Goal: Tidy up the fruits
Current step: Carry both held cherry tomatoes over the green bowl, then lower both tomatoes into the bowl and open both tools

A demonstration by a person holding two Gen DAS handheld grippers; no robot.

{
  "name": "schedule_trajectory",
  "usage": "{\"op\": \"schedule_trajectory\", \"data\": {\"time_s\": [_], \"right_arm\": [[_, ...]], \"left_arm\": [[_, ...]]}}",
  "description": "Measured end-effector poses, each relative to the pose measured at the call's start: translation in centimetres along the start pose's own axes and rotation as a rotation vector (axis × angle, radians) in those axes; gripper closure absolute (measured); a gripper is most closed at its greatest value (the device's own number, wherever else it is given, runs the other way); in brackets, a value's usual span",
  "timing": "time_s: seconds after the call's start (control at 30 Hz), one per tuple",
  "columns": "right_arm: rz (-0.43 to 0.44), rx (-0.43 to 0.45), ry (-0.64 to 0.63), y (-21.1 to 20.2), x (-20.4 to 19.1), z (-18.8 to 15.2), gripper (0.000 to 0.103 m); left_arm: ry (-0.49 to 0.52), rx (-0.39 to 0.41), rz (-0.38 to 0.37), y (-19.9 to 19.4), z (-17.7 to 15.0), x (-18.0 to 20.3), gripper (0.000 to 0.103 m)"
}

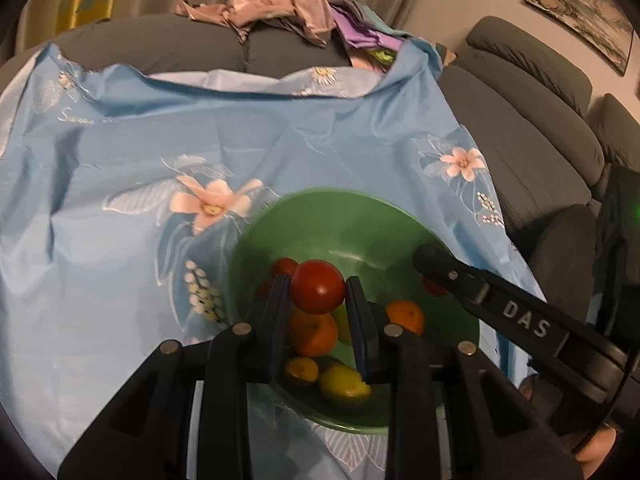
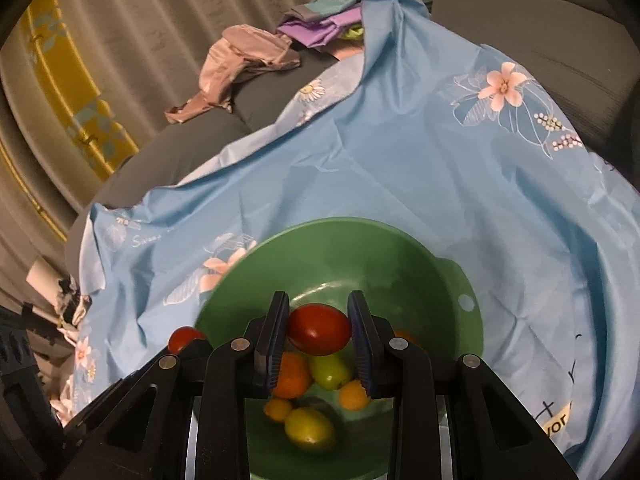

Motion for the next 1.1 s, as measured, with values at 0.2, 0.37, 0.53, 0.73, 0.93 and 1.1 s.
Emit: {"op": "schedule_trajectory", "data": {"time_s": [0.2,0.37,0.53,0.73,0.93,1.1], "right_arm": [[-0.021,-0.016,0.0,0.3,0.7,-0.1,0.071],[-0.026,-0.049,-0.013,1.1,0.6,-0.3,0.071],[-0.044,-0.055,-0.02,1.3,0.6,-0.4,0.071],[-0.058,-0.08,-0.033,1.9,0.6,-0.7,0.071],[-0.071,-0.097,-0.042,2.3,0.5,-0.9,0.071],[-0.089,-0.103,-0.06,2.6,0.1,-1.1,0.071]], "left_arm": [[-0.009,-0.017,-0.01,0.4,-0.3,0.1,0.075],[-0.009,-0.029,-0.016,0.6,-0.6,0.2,0.075],[0.017,-0.051,-0.023,1.2,-0.9,0.8,0.075],[0.043,-0.074,-0.009,1.8,-1.6,1.5,0.075],[0.047,-0.083,0.006,2.3,-1.6,1.3,0.075],[0.047,-0.083,0.01,2.2,-1.7,1.3,0.075]]}}
Point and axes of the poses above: each gripper's, at about its wrist camera, not at the fingertips, and y roughly the way its jaws point, x to its right, z to its top, the point moved 3 cm from there along y, roughly the way its jaws point, and after that the axes turned 3 degrees about z, right-handed, at the moved point
